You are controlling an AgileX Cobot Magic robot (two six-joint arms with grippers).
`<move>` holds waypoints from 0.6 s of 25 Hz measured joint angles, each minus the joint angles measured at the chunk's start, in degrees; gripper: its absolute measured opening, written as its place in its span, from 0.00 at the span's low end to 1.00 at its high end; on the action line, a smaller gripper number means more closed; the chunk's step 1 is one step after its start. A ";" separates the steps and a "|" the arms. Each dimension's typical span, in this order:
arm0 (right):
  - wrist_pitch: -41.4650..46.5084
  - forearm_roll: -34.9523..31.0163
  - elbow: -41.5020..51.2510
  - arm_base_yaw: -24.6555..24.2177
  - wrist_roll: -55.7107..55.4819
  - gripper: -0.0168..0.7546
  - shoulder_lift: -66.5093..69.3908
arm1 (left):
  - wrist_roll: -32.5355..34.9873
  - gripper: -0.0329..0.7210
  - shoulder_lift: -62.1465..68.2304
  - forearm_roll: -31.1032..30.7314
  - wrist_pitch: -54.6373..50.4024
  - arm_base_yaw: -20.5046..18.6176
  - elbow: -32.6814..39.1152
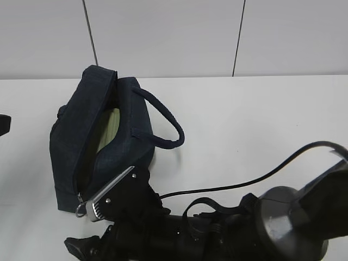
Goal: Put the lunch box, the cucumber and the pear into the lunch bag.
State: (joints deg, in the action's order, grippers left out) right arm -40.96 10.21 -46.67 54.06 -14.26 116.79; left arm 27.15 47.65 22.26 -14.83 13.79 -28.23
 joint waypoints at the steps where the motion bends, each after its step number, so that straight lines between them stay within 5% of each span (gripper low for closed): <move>1: 0.00 0.00 -0.48 0.00 0.00 0.79 0.21 | 0.00 0.50 0.00 0.00 0.08 0.00 0.00; 15: 2.06 0.09 -4.27 0.00 -0.39 0.79 2.79 | 0.00 0.50 0.00 0.41 0.17 0.00 0.00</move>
State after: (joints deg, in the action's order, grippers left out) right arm -38.90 10.30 -50.94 54.06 -14.65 119.58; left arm 27.15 47.65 22.67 -14.66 13.79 -28.23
